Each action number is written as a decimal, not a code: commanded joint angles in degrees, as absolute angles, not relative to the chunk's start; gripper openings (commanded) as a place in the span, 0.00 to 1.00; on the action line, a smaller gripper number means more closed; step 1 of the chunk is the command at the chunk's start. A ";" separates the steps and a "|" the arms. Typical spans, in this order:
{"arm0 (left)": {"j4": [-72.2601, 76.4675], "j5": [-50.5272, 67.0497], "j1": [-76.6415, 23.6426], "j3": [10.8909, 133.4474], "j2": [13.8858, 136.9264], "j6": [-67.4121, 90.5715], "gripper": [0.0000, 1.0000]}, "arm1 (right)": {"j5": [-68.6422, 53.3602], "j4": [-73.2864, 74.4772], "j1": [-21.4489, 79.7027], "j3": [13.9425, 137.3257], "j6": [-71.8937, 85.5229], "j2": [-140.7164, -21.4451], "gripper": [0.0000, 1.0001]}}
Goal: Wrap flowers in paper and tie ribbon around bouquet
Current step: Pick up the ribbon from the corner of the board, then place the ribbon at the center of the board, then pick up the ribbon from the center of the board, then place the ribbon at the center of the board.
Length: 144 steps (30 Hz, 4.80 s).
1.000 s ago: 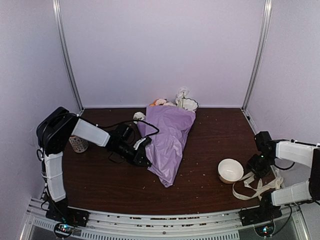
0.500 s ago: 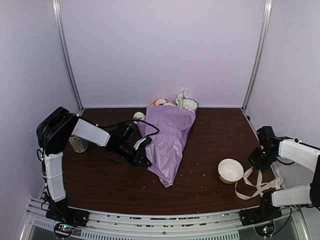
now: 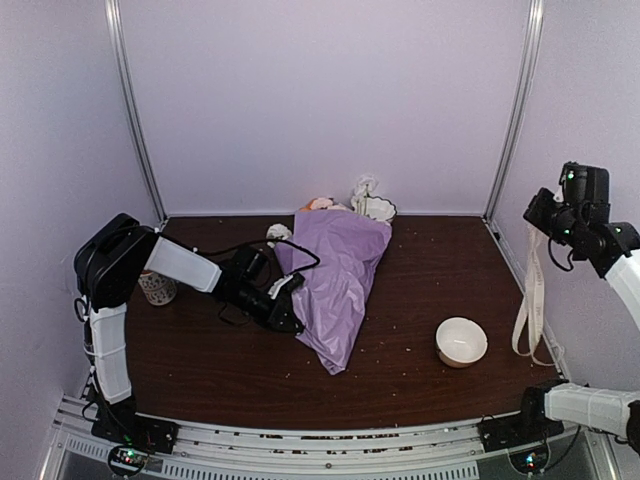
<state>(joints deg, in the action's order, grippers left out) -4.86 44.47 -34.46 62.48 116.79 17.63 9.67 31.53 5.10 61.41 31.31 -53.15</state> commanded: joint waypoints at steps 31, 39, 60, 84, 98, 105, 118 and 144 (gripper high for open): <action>-8.36 39.49 -34.37 63.38 118.97 15.85 0.00 | 9.88 41.42 24.18 85.34 20.16 -90.03 0.62; -8.54 39.29 -34.37 63.46 118.79 15.59 0.00 | 10.82 49.93 26.56 86.00 17.79 -97.14 0.67; -8.53 39.38 -34.38 63.56 119.10 15.41 0.00 | -4.17 43.88 45.62 81.00 18.57 -113.71 0.63; -8.35 39.11 -34.45 63.95 119.64 15.03 0.00 | -3.61 19.25 38.59 102.62 -1.58 -63.12 0.00; -8.79 38.77 -34.49 63.86 119.67 14.91 0.00 | -4.08 18.45 38.64 94.13 4.49 -69.92 0.00; -9.14 38.39 -34.50 63.99 119.45 14.78 0.00 | -15.79 28.74 45.43 88.31 5.76 -81.71 0.00; -9.57 37.49 -34.44 64.63 119.51 14.58 0.00 | -16.27 48.04 63.83 87.90 -2.86 -102.38 0.10; -9.77 36.73 -34.43 64.46 119.22 14.07 0.00 | -12.80 28.25 41.91 76.96 28.22 -102.61 0.75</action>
<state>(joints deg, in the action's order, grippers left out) -8.19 43.24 -34.72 64.58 117.25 15.25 -14.22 27.11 37.36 76.79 26.13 -102.30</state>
